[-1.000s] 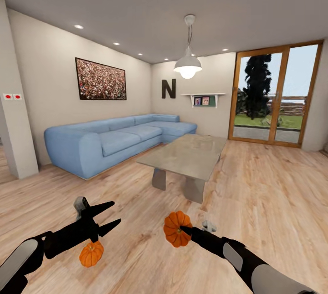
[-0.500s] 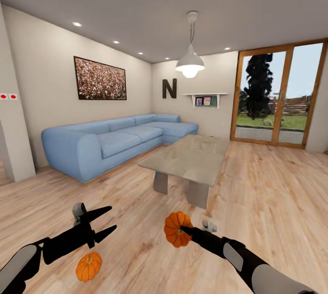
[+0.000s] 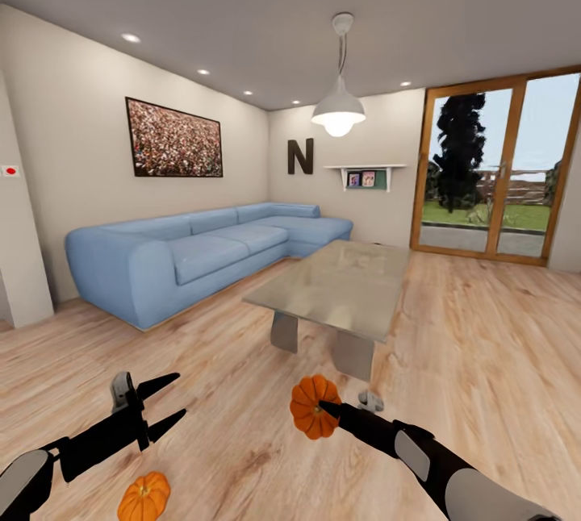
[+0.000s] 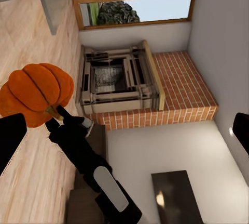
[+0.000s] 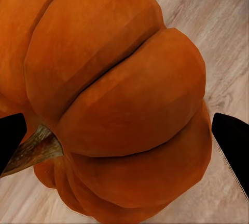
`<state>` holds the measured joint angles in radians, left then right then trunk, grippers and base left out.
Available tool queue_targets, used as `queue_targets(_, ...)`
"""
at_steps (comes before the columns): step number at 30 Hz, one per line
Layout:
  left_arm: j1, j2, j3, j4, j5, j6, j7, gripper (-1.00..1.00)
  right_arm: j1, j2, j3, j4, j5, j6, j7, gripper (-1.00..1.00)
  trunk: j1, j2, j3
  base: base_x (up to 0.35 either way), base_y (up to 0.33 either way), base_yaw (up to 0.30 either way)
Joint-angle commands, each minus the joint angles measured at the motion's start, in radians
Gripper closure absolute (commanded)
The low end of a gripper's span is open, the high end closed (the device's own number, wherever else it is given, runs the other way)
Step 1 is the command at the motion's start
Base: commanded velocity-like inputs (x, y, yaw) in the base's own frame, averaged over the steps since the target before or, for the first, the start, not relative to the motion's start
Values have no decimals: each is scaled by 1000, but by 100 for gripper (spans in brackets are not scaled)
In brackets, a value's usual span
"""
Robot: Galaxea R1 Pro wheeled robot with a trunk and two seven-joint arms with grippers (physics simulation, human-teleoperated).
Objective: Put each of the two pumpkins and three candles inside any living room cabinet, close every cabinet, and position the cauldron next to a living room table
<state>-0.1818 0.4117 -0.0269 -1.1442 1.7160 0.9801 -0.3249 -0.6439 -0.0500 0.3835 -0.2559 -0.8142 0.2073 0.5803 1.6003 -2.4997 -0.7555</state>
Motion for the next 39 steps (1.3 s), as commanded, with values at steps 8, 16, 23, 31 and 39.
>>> queue_targets(8,-11,2,7,63,-57,-1,-2,-100,-1,-1,0,-2,-14,7,-2,100,0,-1,-1,213,0,0)
queue_targets(16,-17,3,54,81,-80,-11,191,-100,-1,-1,0,-2,-13,7,-3,100,0,-1,-1,23,0,0)
queue_targets(23,-18,11,99,106,-95,-48,209,-100,-1,-3,1,-3,-13,9,-3,100,0,-1,-1,0,0,0)
queue_targets(31,-17,2,108,174,-206,-74,203,-100,-2,-4,1,-3,-13,10,-2,100,0,-1,-1,0,60,201)
queue_targets(39,-17,-5,97,177,-294,-177,199,-100,-1,-3,3,-3,-11,9,-5,100,0,-1,-1,0,12,267)
